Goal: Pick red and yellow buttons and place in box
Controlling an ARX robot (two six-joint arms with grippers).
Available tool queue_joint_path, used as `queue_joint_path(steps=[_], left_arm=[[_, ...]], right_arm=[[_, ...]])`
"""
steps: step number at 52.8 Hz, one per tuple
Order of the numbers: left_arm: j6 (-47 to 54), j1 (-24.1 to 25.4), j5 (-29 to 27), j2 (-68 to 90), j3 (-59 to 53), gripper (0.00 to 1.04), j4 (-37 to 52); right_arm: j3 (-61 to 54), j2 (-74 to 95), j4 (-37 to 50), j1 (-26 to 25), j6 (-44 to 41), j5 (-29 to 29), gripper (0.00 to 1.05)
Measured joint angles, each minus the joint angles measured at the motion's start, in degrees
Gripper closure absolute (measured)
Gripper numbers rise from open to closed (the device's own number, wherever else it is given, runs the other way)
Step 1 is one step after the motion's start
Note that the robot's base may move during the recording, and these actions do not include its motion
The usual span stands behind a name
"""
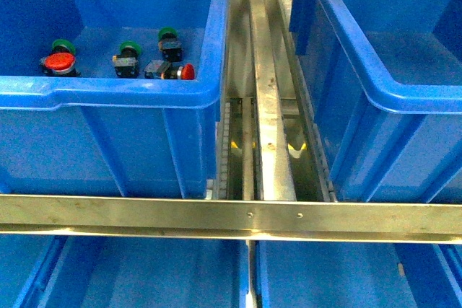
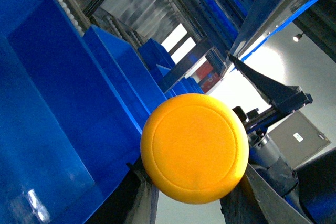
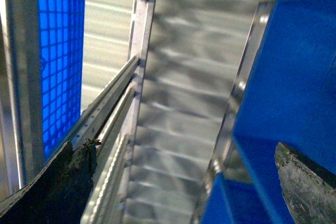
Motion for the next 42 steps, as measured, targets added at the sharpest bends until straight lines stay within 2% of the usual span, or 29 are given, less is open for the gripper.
queue_joint_path(steps=[8,17,42], left_arm=[[-0.22,0.33,-0.46,1.57,2.08,0.81,0.42],[-1.38,0.33,-0.96,3.21,3.87,0.81,1.22],[-3.98,-0.22,-1.07,8.33,8.17,0.81,2.73]], right_arm=[[-0.20,2.25,0.72,5.33,0.28,1.09,0.06],[-0.17,4.07,2.27,9.16,0.04,2.23,0.06],[3.48,8.17,4.22,13.64,-0.63,3.67,0.06]])
